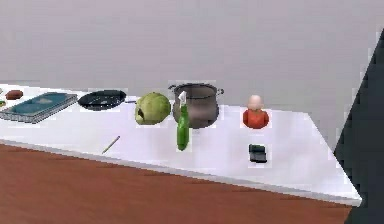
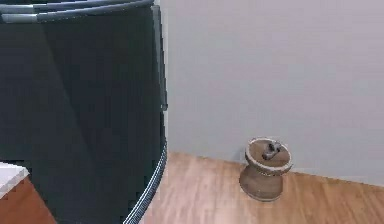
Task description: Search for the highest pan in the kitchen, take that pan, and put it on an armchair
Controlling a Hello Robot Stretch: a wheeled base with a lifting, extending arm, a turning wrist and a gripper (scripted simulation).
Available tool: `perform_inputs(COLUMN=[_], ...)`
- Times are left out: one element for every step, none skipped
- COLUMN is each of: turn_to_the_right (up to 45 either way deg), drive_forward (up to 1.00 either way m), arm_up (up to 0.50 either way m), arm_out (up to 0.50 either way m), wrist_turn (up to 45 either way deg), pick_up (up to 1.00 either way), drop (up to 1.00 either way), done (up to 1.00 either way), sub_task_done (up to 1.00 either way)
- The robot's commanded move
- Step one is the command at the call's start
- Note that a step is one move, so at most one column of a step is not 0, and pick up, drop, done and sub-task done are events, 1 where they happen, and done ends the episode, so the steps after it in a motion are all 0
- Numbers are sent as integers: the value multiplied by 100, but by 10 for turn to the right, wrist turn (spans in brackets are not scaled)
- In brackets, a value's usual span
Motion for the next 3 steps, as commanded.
perform_inputs(turn_to_the_right=[0,-450,-450], drive_forward=[10,0,0], arm_up=[0,0,0], arm_out=[0,0,0], wrist_turn=[0,0,0], pick_up=[0,0,0], drop=[0,0,0], done=[0,0,0], sub_task_done=[0,0,0])
